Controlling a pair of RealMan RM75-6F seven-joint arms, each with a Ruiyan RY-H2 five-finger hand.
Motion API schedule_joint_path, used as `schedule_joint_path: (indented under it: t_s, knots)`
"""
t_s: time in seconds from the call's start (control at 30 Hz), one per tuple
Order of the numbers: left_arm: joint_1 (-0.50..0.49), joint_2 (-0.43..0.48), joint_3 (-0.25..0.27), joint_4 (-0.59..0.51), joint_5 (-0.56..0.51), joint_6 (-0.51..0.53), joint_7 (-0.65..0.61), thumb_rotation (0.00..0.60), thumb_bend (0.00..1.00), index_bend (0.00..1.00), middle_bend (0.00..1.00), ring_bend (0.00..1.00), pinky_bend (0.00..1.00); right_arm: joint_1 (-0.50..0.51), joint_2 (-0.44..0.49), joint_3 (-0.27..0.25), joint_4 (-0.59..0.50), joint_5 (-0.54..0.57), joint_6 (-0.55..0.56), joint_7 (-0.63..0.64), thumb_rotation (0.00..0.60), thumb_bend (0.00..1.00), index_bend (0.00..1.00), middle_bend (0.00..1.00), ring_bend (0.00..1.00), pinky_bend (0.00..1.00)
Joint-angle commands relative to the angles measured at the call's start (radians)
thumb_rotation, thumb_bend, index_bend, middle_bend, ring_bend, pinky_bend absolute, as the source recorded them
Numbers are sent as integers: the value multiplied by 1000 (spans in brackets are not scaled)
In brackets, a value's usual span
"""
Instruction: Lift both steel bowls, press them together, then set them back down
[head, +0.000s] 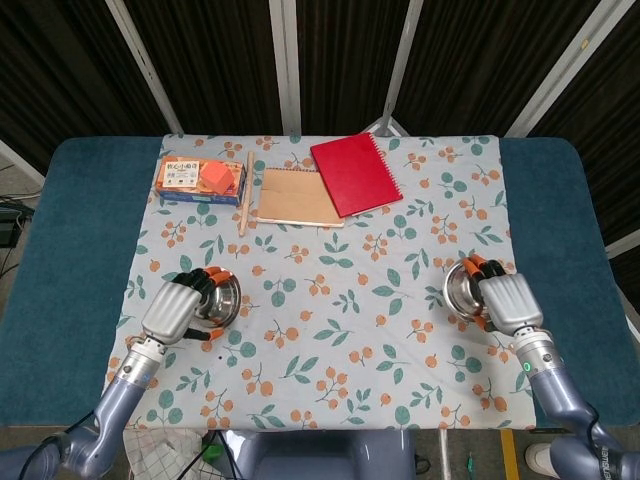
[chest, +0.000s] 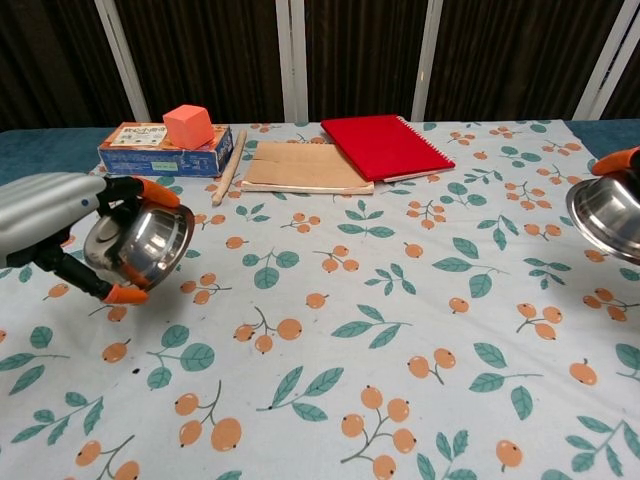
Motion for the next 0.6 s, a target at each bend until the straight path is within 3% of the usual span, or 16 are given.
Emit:
schedule_joint_path:
  t_s: [0.03,0.3,0.47,0.6]
  knots:
    - [23,-24,-20,78,53,77,-168,600,326,466,604,465,727,-38,8,28,16,-88,57,147,600,365,818,750,627,544]
    - [49,-151,-84,272,110,265,-480,600,335,465,602,464,727,-93,52,90,28,-176,74,615,600,364,832,750,627,544]
    - [34,-212,-109,364,146,333,-624,600,335,465,599,464,727,-107,138,142,-25,-165,-52,1065,600,365,832,750,627,544]
    - [18,-238,-118,395,159,350,-655,600,335,465,599,464,727,-105,175,167,-38,-168,-135,1291,600,374,832,750,627,544]
